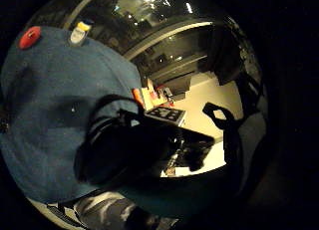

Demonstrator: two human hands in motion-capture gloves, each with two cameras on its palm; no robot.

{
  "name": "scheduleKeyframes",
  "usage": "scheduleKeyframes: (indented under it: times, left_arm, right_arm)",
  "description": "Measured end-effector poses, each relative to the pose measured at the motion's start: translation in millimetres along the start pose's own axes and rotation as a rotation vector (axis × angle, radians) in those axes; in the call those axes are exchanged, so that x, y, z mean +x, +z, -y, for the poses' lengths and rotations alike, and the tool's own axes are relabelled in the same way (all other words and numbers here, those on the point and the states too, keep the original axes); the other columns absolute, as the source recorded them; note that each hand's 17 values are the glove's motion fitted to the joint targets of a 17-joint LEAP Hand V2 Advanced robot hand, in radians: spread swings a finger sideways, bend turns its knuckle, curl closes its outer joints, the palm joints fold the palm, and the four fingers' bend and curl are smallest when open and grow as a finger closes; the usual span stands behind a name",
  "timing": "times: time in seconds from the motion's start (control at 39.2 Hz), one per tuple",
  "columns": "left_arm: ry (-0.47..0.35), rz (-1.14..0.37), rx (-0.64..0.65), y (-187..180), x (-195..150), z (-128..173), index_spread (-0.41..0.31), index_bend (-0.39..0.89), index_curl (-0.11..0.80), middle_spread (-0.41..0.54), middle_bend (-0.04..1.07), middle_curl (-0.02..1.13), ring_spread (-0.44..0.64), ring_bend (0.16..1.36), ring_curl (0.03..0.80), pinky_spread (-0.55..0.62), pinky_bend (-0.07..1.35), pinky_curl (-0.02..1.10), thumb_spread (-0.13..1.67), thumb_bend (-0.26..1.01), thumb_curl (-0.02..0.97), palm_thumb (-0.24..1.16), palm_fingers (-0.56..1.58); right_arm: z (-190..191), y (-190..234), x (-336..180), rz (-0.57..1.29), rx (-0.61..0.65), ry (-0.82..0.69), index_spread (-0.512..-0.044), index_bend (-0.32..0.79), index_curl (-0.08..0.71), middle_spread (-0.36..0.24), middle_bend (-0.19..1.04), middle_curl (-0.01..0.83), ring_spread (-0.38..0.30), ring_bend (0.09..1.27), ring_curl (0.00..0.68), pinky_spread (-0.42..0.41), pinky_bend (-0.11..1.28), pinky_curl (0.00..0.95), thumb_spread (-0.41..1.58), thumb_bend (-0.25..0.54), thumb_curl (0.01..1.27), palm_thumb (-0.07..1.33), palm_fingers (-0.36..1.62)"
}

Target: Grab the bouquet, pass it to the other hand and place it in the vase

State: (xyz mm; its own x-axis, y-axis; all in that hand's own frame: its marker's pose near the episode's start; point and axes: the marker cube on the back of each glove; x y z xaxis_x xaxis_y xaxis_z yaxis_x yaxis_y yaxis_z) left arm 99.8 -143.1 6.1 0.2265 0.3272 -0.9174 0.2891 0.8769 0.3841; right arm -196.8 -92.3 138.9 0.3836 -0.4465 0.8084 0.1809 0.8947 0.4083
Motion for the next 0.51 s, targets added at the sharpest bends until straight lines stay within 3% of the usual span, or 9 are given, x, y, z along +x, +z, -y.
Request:
scheduleKeyframes:
  times: [0.05, 0.18, 0.28, 0.38, 0.51]
  left_arm:
    - [0.040, -0.010, 0.014, 7, 21, 8, -0.315, 0.38, 0.499, -0.343, 0.70, 0.58, -0.37, 0.82, 0.458, -0.38, 0.57, 0.46, 0.52, -0.03, 0.624, 0.83, 1.45]
    - [0.110, 0.041, 0.089, -28, 63, 25, -0.330, 0.41, 0.522, -0.354, 0.73, 0.59, -0.38, 0.85, 0.476, -0.39, 0.59, 0.48, 0.48, -0.03, 0.652, 0.84, 1.42]
    - [0.143, 0.081, 0.170, -60, 96, 39, -0.337, 0.43, 0.536, -0.355, 0.75, 0.60, -0.38, 0.85, 0.483, -0.39, 0.60, 0.48, 0.45, -0.03, 0.673, 0.84, 1.40]
    - [0.173, 0.113, 0.240, -94, 129, 48, -0.343, 0.44, 0.548, -0.357, 0.76, 0.60, -0.38, 0.86, 0.489, -0.40, 0.61, 0.49, 0.43, -0.03, 0.691, 0.84, 1.39]
    - [0.210, 0.139, 0.333, -128, 140, 68, -0.347, 0.45, 0.562, -0.361, 0.77, 0.60, -0.38, 0.87, 0.494, -0.40, 0.62, 0.49, 0.40, -0.03, 0.710, 0.84, 1.38]
  right_arm:
    - [2, -3, 7, -0.048, 0.008, 0.005, -0.214, 0.29, 0.556, -0.127, 0.62, 0.544, -0.163, 0.86, 0.493, -0.254, 0.74, 0.474, 0.74, -0.059, 0.64, 0.81, 1.06]
    - [9, -14, 35, -0.010, 0.006, -0.093, -0.223, 0.23, 0.528, -0.125, 0.51, 0.504, -0.151, 0.72, 0.453, -0.212, 0.62, 0.440, 0.82, -0.040, 0.61, 0.77, 0.97]
    - [6, -27, 23, -0.036, -0.007, -0.073, -0.243, 0.20, 0.518, -0.124, 0.41, 0.472, -0.155, 0.62, 0.428, -0.134, 0.54, 0.421, 0.88, -0.038, 0.59, 0.75, 0.80]
    - [11, -42, 15, -0.084, -0.023, -0.206, -0.279, 0.10, 0.472, -0.121, 0.28, 0.429, -0.142, 0.53, 0.396, -0.026, 0.54, 0.413, 0.92, -0.039, 0.56, 0.72, 0.53]
    - [10, -55, 16, -0.172, -0.051, -0.112, -0.327, 0.12, 0.422, -0.120, 0.20, 0.398, -0.107, 0.46, 0.366, 0.094, 0.54, 0.394, 0.96, -0.034, 0.54, 0.70, 0.39]
